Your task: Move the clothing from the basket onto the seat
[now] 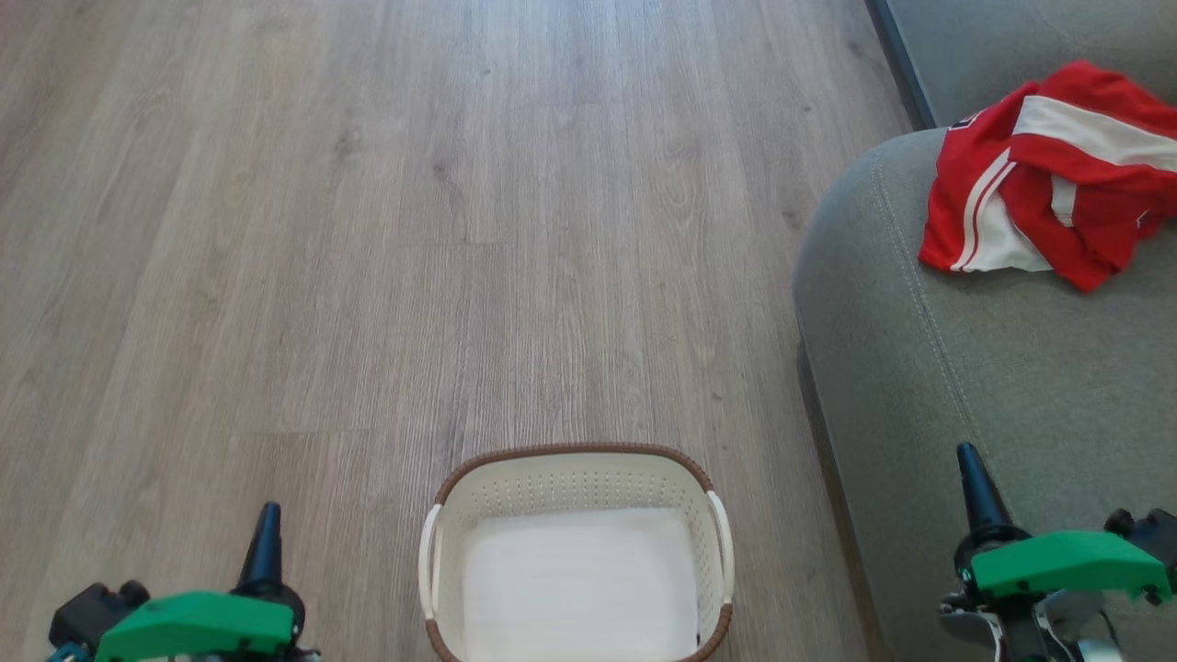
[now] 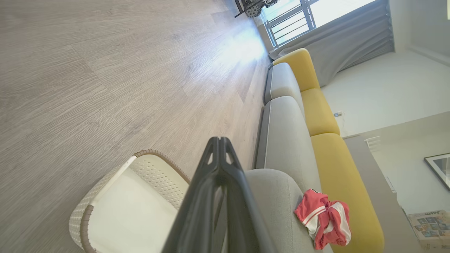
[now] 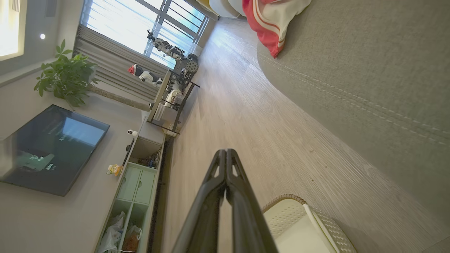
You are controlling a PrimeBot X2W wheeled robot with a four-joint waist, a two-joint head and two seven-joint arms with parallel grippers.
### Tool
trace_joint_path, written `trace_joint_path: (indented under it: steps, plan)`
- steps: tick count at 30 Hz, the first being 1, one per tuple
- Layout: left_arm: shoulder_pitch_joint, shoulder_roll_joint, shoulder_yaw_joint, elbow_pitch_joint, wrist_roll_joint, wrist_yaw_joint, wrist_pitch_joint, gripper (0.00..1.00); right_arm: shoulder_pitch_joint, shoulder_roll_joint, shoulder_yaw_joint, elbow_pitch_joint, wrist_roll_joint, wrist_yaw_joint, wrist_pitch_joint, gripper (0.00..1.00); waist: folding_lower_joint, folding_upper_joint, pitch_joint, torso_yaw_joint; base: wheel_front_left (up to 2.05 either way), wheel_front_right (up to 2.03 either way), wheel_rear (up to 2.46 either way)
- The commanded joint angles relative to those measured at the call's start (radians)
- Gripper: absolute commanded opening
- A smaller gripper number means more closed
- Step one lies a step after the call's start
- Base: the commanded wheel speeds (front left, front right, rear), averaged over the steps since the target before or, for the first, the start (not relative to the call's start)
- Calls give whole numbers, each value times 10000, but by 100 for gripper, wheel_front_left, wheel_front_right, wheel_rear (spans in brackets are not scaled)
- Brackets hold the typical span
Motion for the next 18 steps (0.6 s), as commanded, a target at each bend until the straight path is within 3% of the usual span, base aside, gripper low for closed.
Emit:
trace_joint_path:
  steps: [1, 18]
  plan:
    - [-657, 28, 312, -250, -214, -113, 62, 0, -626, -64, 77, -386, 246, 0, 55, 0, 0, -1, 4, -1, 0, 0, 0]
    - [-1126, -56, 689, -138, -1925, -589, 566, 0, -816, -65, -38, -449, 2179, -1, 547, 0, 0, -1, 78, -20, 0, 0, 0]
